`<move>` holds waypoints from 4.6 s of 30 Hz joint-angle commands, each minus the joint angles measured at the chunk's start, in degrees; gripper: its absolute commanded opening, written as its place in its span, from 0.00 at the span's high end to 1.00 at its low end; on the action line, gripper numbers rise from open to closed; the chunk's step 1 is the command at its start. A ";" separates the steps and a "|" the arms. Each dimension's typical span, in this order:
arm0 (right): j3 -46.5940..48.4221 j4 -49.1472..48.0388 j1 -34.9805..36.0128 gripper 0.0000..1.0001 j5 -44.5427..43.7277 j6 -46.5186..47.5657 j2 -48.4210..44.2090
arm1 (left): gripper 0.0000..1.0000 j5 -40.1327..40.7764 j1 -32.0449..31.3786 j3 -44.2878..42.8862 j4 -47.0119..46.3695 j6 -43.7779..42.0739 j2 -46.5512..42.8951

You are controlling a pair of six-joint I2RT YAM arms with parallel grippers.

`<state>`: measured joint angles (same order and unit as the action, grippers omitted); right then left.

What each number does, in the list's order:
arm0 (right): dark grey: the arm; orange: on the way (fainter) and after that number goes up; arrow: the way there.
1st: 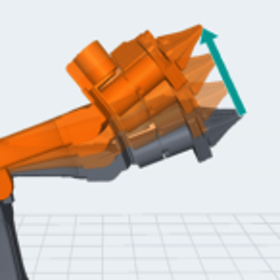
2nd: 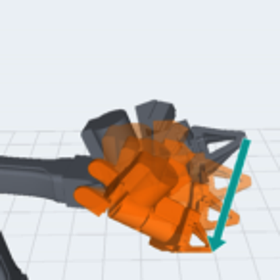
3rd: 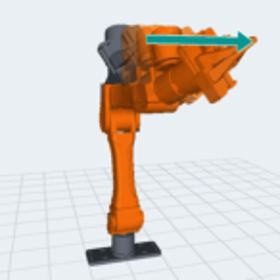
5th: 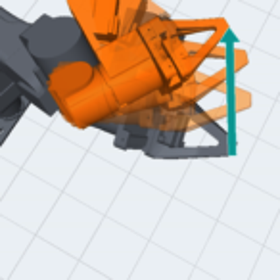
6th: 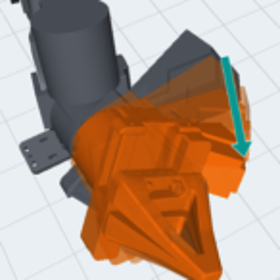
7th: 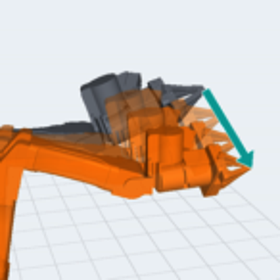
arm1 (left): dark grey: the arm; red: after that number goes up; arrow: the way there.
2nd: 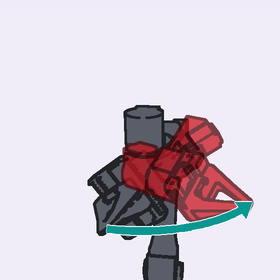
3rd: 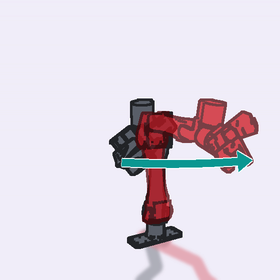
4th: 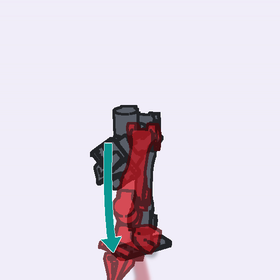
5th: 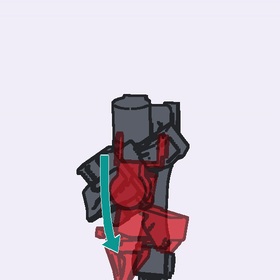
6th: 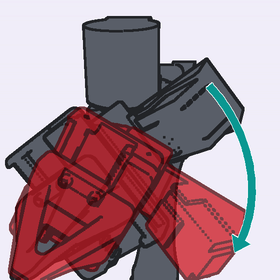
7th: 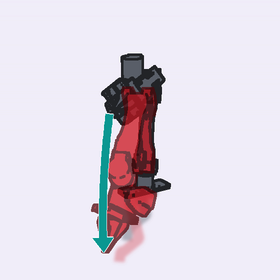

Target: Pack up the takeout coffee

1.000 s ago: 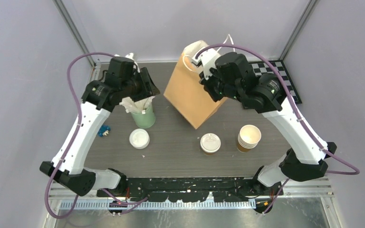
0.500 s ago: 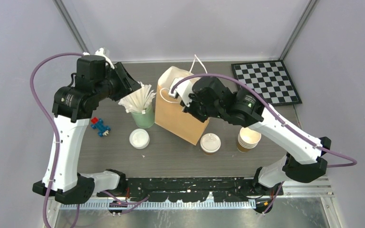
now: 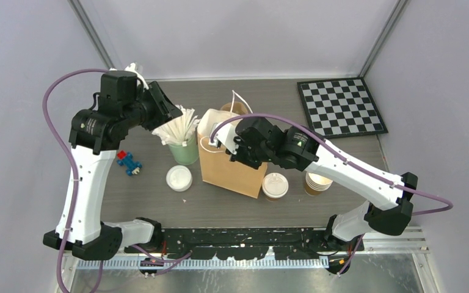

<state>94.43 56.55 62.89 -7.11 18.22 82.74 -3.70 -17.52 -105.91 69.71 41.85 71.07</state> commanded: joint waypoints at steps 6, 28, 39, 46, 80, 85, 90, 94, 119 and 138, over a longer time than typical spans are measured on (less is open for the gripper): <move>-1.31 -6.22 0.34 1.00 0.93 4.84 -1.56 | 0.57 -1.28 0.73 0.20 -1.98 -0.25 1.24; 1.96 2.51 1.97 0.30 3.10 -8.03 -6.92 | 0.52 -12.19 0.82 10.34 -1.48 -7.87 0.68; 0.81 5.35 1.89 0.22 -14.46 -35.65 -15.61 | 0.51 -15.20 -0.08 19.65 -8.05 -6.24 0.99; -8.92 8.30 1.36 0.17 -21.04 -49.55 -22.28 | 0.51 -15.58 -1.30 19.98 -9.53 -7.62 2.87; -36.86 -5.11 -10.87 0.16 -11.80 -61.14 -16.68 | 1.00 -5.70 -2.70 17.01 0.32 -7.29 0.10; -37.03 -4.11 -10.95 0.16 -12.67 -62.95 -17.43 | 1.00 -4.85 -2.70 17.64 0.41 -6.88 -0.59; -37.39 -4.35 -11.12 0.16 -13.07 -63.38 -16.62 | 1.00 -3.48 -2.74 17.99 0.37 -6.51 -1.85; -36.20 -3.66 -11.30 0.15 -11.60 -64.38 -13.60 | 1.00 -3.62 -2.70 18.19 0.29 -6.31 -2.07; -33.94 -1.27 -11.57 0.13 -10.66 -61.81 -8.63 | 1.00 -4.38 -2.74 19.41 -1.20 -5.81 -3.65; -35.80 -1.25 -11.61 0.16 -11.48 -61.12 -7.07 | 1.00 -4.98 -2.71 20.21 -1.95 -5.52 -4.18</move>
<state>59.24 55.29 51.51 -17.04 -43.42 75.09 -8.05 -20.14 -85.82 69.65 35.83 68.73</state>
